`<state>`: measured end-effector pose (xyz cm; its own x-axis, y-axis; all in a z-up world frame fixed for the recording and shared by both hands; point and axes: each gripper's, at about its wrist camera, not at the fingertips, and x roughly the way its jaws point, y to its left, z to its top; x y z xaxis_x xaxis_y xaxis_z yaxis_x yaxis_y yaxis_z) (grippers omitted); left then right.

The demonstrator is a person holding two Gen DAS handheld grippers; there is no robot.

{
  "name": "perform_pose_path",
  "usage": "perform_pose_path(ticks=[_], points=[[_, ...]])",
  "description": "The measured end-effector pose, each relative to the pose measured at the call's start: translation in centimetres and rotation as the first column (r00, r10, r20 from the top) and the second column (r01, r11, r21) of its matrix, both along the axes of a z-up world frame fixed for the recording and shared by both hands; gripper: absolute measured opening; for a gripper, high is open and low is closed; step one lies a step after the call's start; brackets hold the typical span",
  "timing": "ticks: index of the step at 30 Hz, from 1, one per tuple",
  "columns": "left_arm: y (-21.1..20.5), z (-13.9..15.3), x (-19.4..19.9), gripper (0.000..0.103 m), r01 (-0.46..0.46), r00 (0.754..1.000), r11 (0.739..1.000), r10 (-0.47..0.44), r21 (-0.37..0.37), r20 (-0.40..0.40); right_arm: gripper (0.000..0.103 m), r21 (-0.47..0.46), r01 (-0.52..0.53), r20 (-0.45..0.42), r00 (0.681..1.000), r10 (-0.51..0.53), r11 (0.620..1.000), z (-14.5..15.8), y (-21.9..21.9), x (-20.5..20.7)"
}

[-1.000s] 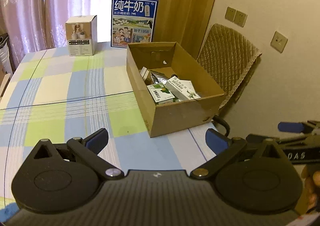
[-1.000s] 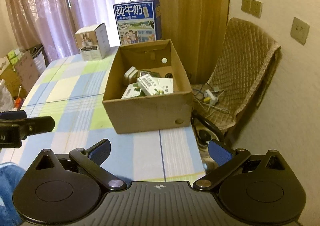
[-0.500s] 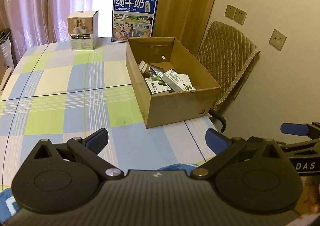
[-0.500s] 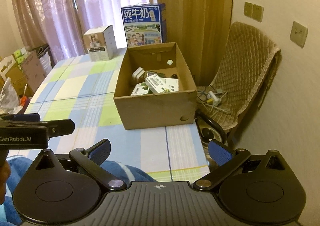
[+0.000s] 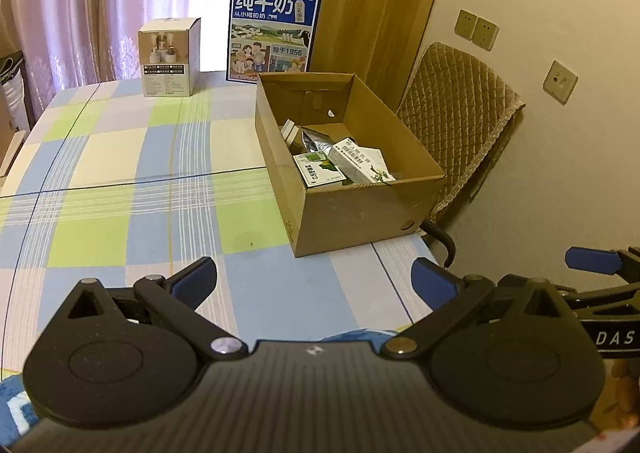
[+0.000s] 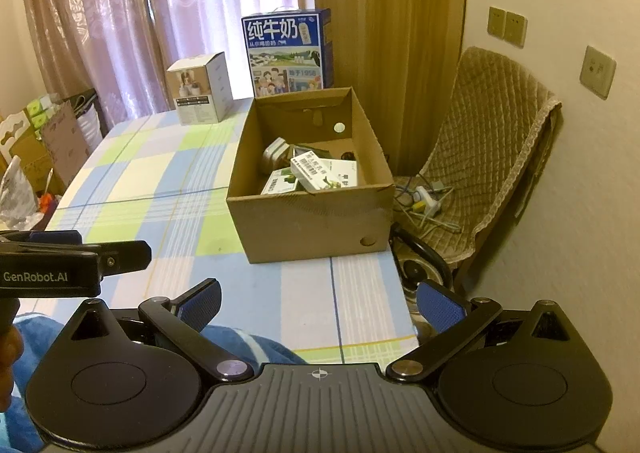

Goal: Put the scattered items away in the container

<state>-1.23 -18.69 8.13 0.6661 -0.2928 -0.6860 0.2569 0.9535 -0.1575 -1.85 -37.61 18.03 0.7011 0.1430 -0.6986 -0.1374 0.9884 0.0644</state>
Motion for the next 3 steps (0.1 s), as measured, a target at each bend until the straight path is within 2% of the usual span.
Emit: perform_pose_path(ticks=[3], points=[[0.11, -0.09, 0.02, 0.102, -0.013, 1.000, 1.000, 0.012, 0.014, 0.010, 0.101, -0.001, -0.003, -0.003, 1.000, 0.002, 1.000, -0.16, 0.13, 0.07]])
